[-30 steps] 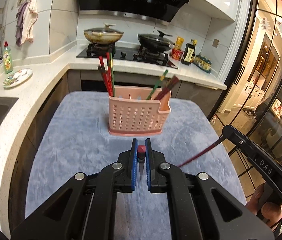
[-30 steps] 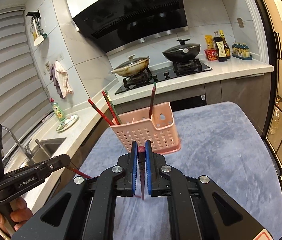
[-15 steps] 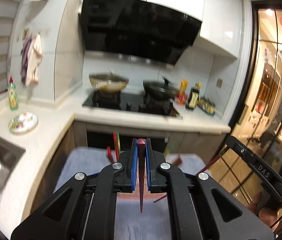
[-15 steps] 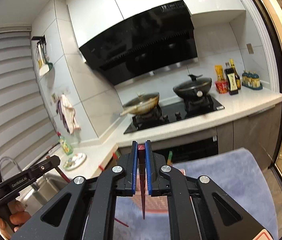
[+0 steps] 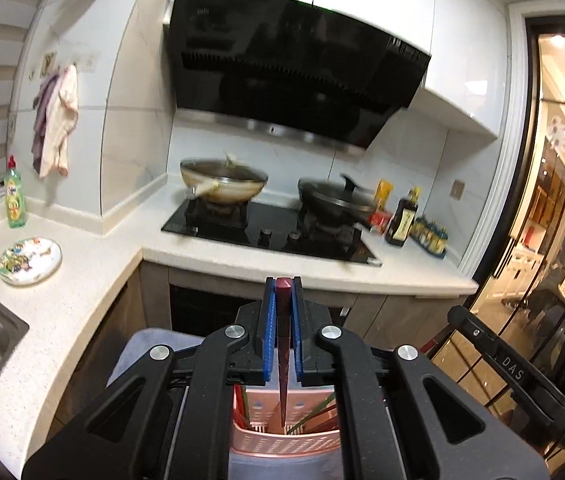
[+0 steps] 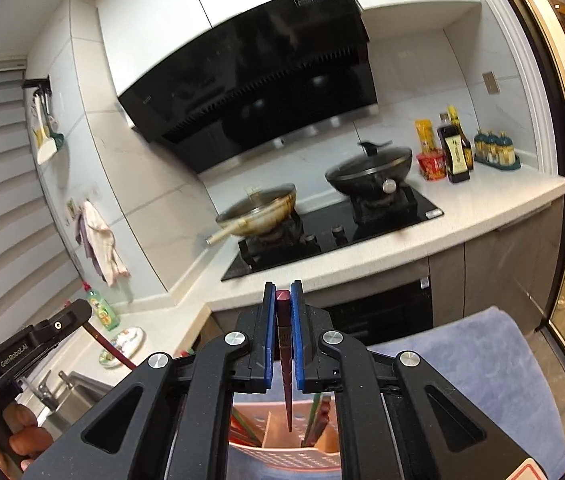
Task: Organize utensils
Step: 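Carry both red chopsticks up and lower them into the pink basket, then open both tools to release the chopsticks in the basket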
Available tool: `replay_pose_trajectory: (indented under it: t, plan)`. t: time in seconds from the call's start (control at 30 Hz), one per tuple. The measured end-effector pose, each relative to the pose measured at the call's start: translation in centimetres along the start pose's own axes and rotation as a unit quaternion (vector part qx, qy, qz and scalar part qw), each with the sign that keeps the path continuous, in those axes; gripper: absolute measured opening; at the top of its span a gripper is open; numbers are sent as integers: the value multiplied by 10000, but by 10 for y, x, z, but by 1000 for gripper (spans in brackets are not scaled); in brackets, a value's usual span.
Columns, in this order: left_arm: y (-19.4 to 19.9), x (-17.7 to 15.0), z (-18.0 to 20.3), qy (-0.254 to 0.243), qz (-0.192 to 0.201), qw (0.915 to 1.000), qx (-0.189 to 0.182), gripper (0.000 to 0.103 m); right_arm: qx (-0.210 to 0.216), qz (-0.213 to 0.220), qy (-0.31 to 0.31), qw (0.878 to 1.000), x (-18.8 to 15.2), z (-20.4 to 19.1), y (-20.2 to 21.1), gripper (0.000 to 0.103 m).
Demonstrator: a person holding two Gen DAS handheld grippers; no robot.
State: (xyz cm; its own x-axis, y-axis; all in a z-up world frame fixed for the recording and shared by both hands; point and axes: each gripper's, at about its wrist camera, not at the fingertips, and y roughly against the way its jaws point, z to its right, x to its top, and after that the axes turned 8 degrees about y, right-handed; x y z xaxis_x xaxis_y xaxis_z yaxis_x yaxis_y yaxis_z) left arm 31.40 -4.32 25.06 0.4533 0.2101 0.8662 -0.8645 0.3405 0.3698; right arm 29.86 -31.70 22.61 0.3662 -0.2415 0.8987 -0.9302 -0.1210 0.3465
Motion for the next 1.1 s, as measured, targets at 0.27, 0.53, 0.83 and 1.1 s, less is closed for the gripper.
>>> replay_pose_trajectory:
  t: [0.27, 0.53, 0.83, 1.1]
  plan:
    - [-35, -34, -12, 5, -424, 9990, 125, 7, -73, -468, 1, 9989, -40, 3, -31, 7]
    - [-44, -50, -14, -16, -693, 9973, 243, 8, -161, -545, -3, 9984, -52, 4, -30, 12]
    - [-16, -62, -9, -122, -584, 9972, 445, 33, -241, -365, 245, 9987, -58, -5, 10, 30]
    - [13, -75, 0, -322, -587, 9961, 573, 36, -267, -338, 530, 9977, -73, -16, 48, 32]
